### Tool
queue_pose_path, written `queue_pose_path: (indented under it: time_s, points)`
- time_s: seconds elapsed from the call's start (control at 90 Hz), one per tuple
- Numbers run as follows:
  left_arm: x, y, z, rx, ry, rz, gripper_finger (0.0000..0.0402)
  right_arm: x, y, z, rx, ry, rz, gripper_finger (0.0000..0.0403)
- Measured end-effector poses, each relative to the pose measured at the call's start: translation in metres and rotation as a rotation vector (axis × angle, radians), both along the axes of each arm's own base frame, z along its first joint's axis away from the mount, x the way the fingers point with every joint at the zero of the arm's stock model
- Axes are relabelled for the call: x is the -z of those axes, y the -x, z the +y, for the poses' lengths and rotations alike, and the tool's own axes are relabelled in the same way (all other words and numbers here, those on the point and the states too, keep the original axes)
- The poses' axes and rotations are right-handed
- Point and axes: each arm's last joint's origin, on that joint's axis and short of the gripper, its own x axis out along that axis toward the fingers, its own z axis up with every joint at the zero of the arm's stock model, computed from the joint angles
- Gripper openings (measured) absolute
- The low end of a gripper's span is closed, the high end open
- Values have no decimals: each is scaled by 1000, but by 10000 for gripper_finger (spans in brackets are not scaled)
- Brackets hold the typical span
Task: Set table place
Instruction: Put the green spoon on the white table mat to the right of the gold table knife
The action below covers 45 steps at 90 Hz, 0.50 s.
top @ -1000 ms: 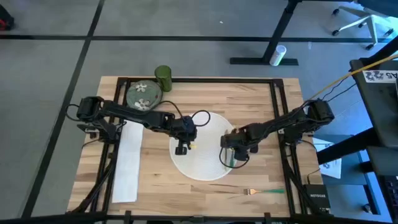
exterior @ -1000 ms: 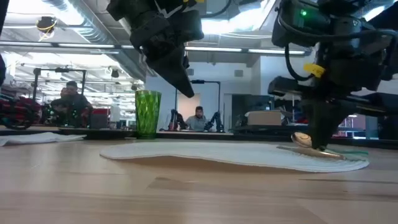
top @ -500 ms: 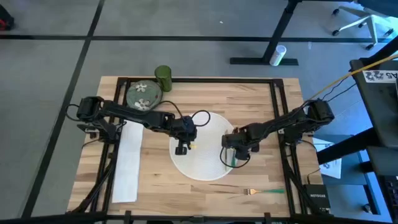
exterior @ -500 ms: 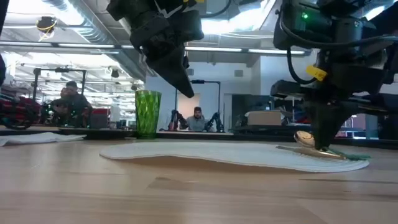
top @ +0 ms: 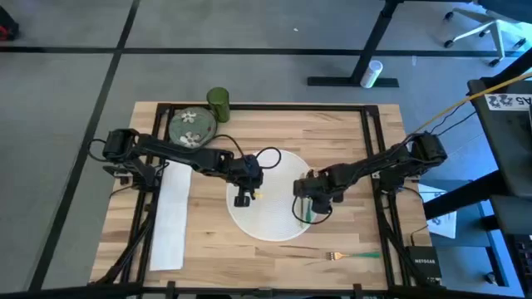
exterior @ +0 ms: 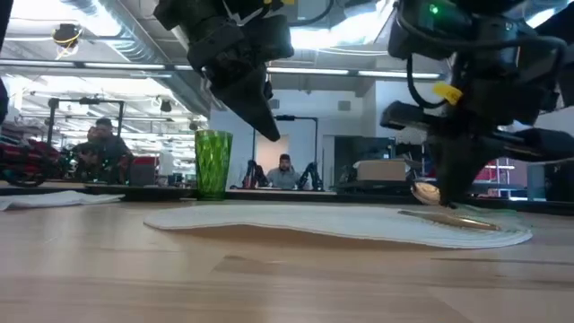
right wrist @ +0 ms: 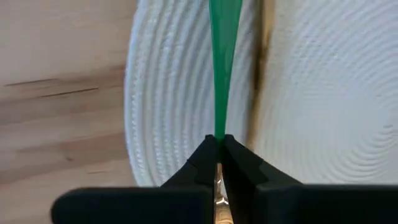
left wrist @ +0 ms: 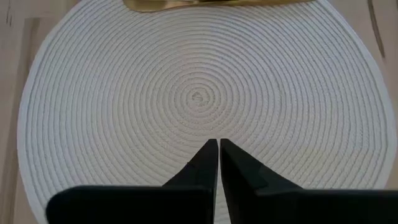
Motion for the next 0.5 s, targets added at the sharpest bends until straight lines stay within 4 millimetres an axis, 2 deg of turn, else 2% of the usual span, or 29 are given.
queue_pose_path:
  time_s: [0.5]
  points:
    - [0,0,0,0,0,5,0,1,4,0,17,-27,37,1]
